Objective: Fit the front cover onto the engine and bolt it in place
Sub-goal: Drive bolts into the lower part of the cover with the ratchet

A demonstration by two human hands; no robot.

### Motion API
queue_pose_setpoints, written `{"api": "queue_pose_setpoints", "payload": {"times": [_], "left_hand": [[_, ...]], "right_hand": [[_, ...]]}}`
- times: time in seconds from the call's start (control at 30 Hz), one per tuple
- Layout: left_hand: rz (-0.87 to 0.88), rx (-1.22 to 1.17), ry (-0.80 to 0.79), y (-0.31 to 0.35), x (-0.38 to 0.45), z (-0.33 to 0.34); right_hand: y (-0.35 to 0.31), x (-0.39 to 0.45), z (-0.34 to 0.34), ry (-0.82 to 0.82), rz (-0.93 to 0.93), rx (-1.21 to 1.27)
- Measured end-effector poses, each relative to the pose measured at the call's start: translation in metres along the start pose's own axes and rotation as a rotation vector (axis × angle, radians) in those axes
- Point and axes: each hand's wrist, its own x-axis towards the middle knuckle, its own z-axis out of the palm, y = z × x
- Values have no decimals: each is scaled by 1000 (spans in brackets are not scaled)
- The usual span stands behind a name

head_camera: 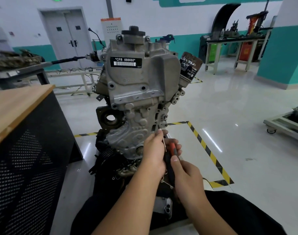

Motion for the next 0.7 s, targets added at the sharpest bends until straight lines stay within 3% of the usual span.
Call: {"api": "queue_pose_setpoints", "payload": {"times": [0.23,0.4,0.7], "left_hand": [[104,-63,-26,6,-3,-6],[239,-21,10,23,-13,-14],[324,-197,184,116,-47,-66]], "right_hand": [[5,-3,8,45,-109,-7],[0,-10,18,-29,-237,-6],[-50,-43,74,-48,-573,-77]]}}
